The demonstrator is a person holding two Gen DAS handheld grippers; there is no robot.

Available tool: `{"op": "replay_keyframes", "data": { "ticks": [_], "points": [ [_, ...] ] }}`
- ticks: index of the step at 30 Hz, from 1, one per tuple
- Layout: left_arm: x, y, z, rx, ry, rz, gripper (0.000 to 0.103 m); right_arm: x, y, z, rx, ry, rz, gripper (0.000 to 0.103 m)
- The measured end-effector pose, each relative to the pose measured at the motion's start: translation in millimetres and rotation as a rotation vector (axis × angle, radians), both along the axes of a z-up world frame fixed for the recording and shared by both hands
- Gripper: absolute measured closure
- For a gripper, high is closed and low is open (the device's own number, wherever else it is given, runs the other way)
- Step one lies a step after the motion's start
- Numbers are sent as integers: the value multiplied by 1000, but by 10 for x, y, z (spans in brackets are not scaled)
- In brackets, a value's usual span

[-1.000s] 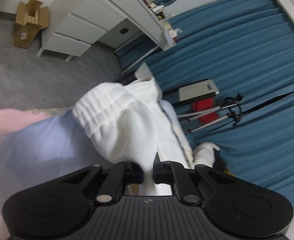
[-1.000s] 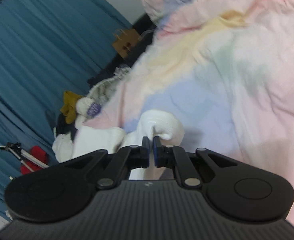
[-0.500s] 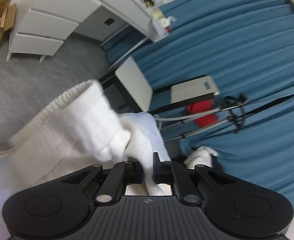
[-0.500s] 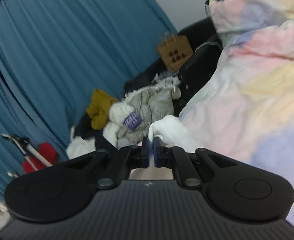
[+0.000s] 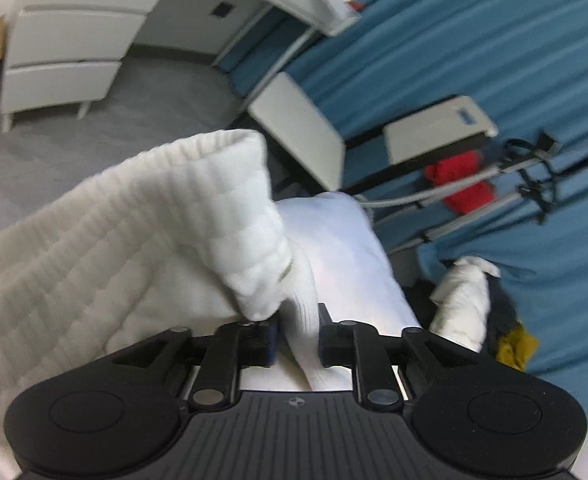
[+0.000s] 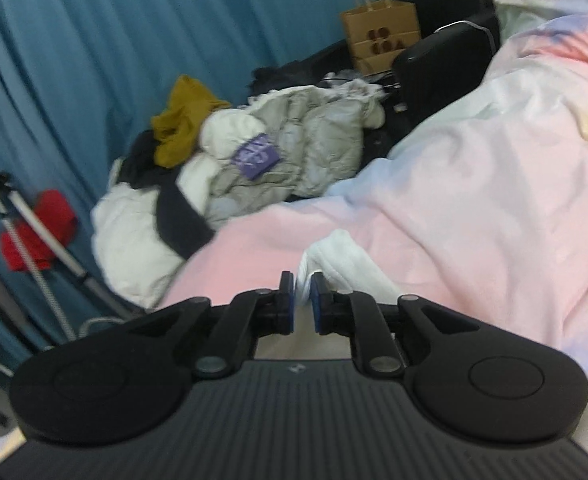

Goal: Fold clothes

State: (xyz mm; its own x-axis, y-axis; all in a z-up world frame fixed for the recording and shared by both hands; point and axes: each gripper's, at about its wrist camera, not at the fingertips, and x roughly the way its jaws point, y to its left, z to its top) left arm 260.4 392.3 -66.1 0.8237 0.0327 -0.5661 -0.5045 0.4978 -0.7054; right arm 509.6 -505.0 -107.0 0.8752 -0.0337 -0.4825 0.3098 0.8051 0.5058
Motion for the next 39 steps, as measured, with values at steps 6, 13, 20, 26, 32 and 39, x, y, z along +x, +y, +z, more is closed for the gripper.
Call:
{"op": "replay_keyframes", "data": {
  "ticks": [6,13,20,26,32,39],
  "points": [
    [-881,-301,255,50,-194,1,41,-703,-110,324,34,-148,27,44],
    [-1744,-632,23,-100,-202,42,23,-1734,-364,188,213,-157,-50,41],
    [-1792,-520,-376,-221,-85,18,21,-1974,-496,-577,487,7,-40,40],
    [-1540,-367,-533,-249,-89,46,27,-1599,-495,-815,479,-27,-19,40],
    [-1354,-285,-340,-164,-70,36,81,-1322,-451,-802,419,-75,-58,60],
    [-1138,-190,-115,-66,-48,25,92,-1581,-340,-494,335,-68,-134,91]
  ]
}}
